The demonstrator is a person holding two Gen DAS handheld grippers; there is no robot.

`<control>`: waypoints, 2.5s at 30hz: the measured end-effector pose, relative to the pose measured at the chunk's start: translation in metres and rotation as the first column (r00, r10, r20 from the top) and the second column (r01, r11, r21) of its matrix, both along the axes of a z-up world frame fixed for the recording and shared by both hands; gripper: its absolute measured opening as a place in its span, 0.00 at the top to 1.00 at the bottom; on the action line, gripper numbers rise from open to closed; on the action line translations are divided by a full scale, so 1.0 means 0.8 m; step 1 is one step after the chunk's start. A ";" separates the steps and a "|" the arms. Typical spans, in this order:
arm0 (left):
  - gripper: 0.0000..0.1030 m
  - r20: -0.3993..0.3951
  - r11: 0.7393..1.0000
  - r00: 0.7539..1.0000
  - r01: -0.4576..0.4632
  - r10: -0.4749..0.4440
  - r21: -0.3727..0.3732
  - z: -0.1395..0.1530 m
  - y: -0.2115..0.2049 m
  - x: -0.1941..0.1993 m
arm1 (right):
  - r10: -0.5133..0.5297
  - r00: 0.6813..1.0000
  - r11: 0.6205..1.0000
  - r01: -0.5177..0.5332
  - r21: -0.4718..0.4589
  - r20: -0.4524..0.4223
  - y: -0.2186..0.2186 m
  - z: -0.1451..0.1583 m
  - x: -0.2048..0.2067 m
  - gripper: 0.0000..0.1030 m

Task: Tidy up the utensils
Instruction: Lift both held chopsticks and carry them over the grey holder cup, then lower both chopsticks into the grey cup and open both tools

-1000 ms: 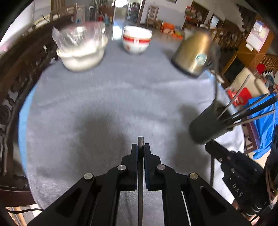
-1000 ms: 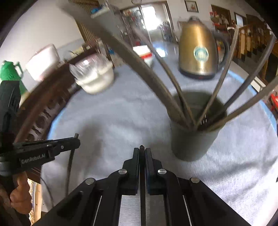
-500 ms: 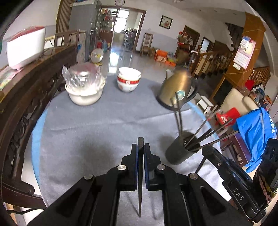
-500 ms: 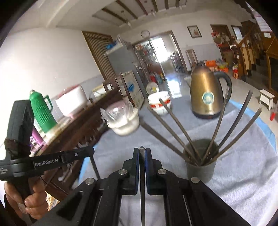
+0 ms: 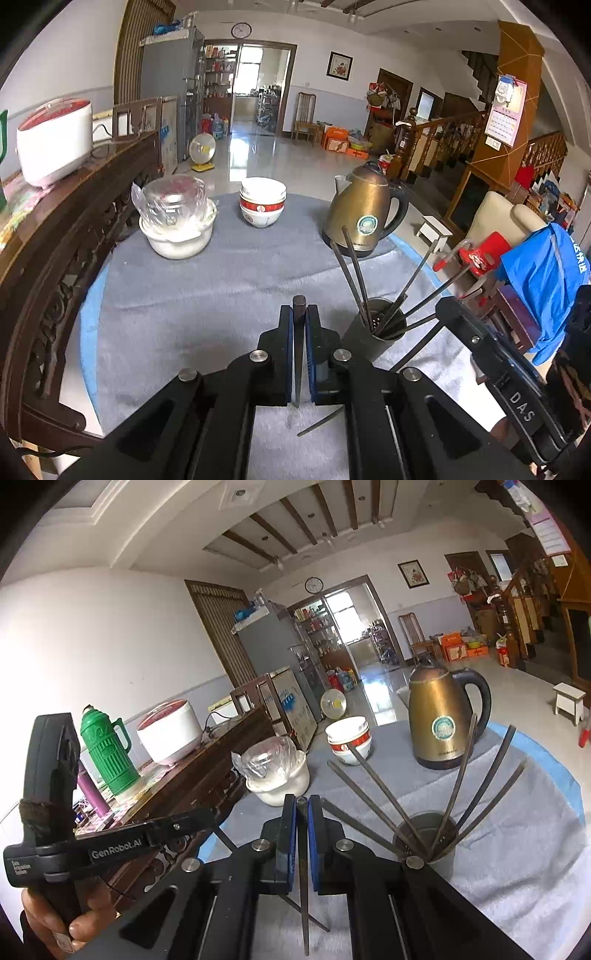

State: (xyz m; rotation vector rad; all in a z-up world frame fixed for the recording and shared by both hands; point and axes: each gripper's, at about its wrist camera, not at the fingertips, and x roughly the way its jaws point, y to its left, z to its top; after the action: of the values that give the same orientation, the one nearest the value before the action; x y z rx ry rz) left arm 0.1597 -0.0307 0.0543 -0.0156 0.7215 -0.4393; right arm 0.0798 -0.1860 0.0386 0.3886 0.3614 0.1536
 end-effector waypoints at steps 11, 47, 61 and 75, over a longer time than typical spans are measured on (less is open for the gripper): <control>0.94 0.097 0.998 0.995 -0.020 0.014 0.062 0.027 -0.023 -0.015 | -0.021 0.999 1.000 0.021 0.002 0.039 -0.015 0.019 -0.009 0.93; 0.93 0.238 0.993 0.968 0.057 -0.080 0.100 0.114 -0.123 -0.003 | -0.129 0.976 0.987 0.144 -0.073 0.177 -0.106 0.124 -0.004 0.93; 0.94 0.263 0.994 0.959 0.111 -0.107 0.002 0.145 -0.139 0.018 | -0.193 0.963 0.975 0.209 -0.071 0.187 -0.147 0.136 0.011 0.94; 0.94 0.170 0.991 0.979 0.125 -0.114 -0.055 0.093 -0.150 0.040 | -0.217 0.970 0.970 0.226 -0.088 0.108 -0.152 0.095 0.023 0.94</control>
State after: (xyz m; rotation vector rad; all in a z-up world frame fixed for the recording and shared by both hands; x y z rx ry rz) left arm 0.1915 -0.1506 0.1287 0.0026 0.5443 -0.5722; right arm 0.0984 -0.3073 0.1149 0.3193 0.2261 -0.0641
